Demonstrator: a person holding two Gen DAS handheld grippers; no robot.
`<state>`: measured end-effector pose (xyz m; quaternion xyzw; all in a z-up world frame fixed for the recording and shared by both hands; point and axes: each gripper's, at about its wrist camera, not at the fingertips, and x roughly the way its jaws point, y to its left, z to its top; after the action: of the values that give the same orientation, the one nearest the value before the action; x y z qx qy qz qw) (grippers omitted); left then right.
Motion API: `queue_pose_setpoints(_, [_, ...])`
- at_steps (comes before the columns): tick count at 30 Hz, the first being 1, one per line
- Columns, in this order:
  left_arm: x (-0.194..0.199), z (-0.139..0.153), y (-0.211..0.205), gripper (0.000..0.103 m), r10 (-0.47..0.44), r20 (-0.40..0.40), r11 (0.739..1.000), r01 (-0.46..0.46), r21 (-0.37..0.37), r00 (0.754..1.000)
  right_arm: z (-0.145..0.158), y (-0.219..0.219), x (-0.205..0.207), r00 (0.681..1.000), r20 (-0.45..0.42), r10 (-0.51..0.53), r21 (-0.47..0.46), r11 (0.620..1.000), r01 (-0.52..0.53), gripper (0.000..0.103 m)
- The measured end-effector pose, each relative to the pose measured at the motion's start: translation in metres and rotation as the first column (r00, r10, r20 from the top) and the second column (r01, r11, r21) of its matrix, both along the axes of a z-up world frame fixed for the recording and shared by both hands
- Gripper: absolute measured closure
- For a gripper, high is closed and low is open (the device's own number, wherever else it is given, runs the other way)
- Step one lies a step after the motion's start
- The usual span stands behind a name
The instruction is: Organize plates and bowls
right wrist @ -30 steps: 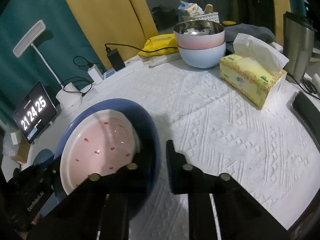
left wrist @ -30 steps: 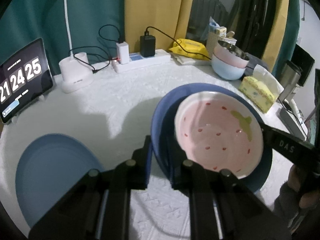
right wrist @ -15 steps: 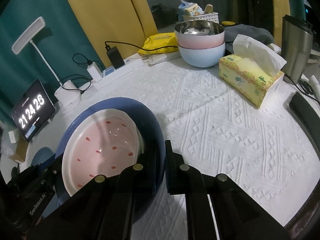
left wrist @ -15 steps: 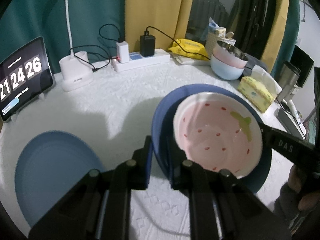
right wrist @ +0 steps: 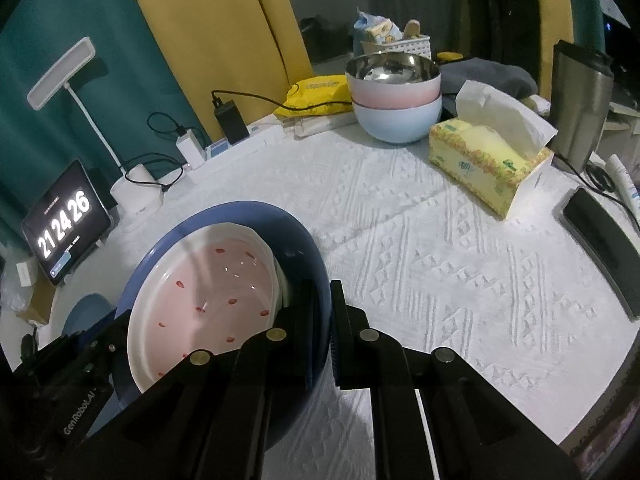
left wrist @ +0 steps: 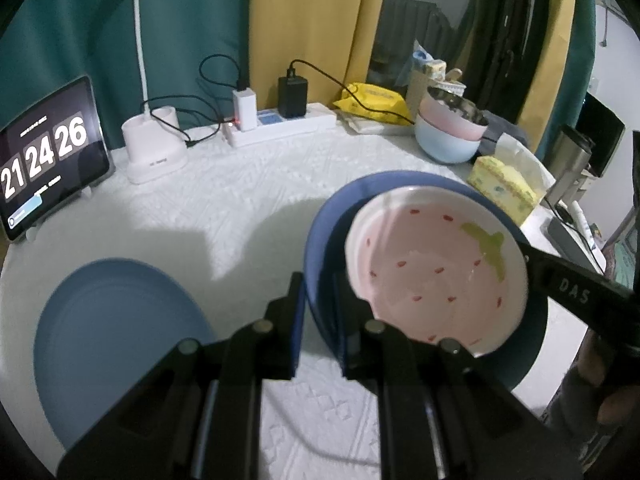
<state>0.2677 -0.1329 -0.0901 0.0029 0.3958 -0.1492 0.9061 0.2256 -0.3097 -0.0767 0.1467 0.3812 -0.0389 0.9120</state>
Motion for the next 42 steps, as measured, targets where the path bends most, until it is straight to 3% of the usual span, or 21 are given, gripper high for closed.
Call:
queue_pose_setpoints(38, [-0.024, 0.034, 0.067, 0.091, 0.079, 0.083, 0.995, -0.074, -0.069, 0.993, 0.049, 0.062, -0.012, 0.995, 0.067, 0.079, -0.073, 0.995, -0.074, 0.093])
queue_pose_setpoints(41, [-0.037, 0.05, 0.068, 0.093, -0.065, 0.129, 0.973, 0.092, -0.213, 0.99, 0.055, 0.075, -0.012, 0.987, 0.086, 0.136, -0.067, 0.989, -0.131, 0.092])
queue_pose_setpoints(42, [-0.047, 0.059, 0.056, 0.093, -0.072, 0.182, 0.985, 0.098, -0.139, 0.981, 0.058, 0.083, -0.014, 0.98, 0.087, 0.177, -0.055, 0.983, -0.173, 0.088])
